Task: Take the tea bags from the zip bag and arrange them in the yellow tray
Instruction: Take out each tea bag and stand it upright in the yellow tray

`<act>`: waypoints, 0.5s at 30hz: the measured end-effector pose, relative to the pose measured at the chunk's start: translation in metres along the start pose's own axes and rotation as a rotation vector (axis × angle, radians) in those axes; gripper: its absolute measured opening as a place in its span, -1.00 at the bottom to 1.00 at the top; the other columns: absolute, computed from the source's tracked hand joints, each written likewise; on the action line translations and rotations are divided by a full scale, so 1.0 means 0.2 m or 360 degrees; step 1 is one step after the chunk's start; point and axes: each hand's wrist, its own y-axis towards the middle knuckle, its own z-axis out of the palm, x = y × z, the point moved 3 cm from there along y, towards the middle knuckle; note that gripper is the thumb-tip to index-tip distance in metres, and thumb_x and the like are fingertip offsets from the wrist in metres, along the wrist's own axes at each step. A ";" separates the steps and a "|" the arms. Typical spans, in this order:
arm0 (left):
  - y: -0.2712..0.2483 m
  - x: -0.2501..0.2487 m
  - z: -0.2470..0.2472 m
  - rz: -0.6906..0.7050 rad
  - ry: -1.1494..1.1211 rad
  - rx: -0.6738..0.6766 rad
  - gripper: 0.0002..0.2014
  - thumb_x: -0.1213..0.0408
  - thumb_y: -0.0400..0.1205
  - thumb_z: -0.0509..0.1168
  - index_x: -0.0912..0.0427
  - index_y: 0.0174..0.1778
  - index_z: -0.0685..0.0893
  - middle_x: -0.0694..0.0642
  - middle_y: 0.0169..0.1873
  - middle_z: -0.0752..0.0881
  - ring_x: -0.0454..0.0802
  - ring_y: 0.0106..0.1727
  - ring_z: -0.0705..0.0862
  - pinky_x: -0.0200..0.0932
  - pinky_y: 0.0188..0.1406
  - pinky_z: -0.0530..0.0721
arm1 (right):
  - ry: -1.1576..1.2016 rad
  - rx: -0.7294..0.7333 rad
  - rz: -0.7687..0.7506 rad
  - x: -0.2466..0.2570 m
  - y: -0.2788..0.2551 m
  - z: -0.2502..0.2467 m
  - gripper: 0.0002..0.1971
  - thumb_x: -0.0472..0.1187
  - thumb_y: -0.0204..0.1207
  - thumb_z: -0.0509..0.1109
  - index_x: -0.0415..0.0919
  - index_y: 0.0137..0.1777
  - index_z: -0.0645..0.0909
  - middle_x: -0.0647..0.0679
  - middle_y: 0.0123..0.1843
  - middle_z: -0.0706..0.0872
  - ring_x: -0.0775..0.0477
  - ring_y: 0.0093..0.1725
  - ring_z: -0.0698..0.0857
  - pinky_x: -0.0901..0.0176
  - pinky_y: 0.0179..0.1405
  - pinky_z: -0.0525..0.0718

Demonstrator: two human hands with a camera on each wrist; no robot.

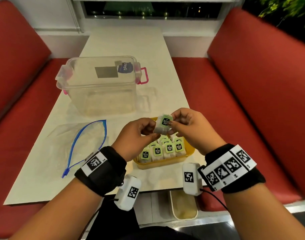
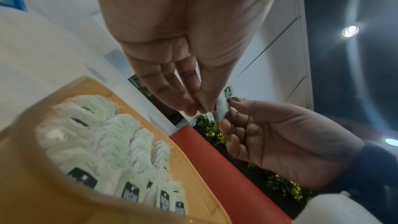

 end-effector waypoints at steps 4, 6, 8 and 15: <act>0.01 -0.01 0.03 -0.0017 -0.0079 0.0058 -0.80 0.33 0.50 0.51 0.09 0.00 0.71 0.02 -0.11 0.81 -0.05 -0.11 0.78 -0.15 -0.09 0.74 | 0.0103 0.0034 0.0030 -0.04 0.01 -0.02 -0.96 -0.37 0.56 0.37 -0.28 -0.03 0.58 -0.26 -0.19 0.78 -0.14 -0.24 0.74 0.13 -0.34 0.55; 0.02 -0.01 0.04 -0.0006 -0.0121 0.0053 -0.86 0.35 0.52 0.50 0.04 -0.10 0.72 -0.02 -0.20 0.82 -0.09 -0.18 0.76 -0.23 -0.17 0.71 | 0.0058 0.0059 -0.0004 -0.05 0.01 -0.03 -0.93 -0.38 0.53 0.41 -0.31 -0.03 0.60 -0.21 -0.22 0.77 -0.16 -0.27 0.72 0.08 -0.34 0.59; 0.02 0.00 0.06 0.0006 -0.0092 0.0060 -0.89 0.33 0.53 0.49 0.04 -0.16 0.72 -0.05 -0.25 0.81 -0.16 -0.22 0.74 -0.28 -0.20 0.68 | -0.0096 0.0093 -0.0053 -0.06 0.02 -0.04 -0.89 -0.33 0.45 0.50 -0.27 -0.05 0.66 -0.16 -0.21 0.80 -0.30 -0.26 0.71 -0.09 -0.25 0.69; 0.01 0.10 0.02 -0.0050 0.0325 -0.0236 -0.91 0.14 0.58 0.41 0.01 -0.04 0.70 -0.06 -0.11 0.71 -0.19 -0.28 0.65 -0.32 -0.32 0.56 | -0.1058 0.0354 -0.0067 -0.14 0.07 -0.10 -0.89 -0.17 0.41 0.53 -0.19 -0.19 0.68 -0.06 -0.24 0.74 0.06 -0.36 0.60 0.13 -0.37 0.48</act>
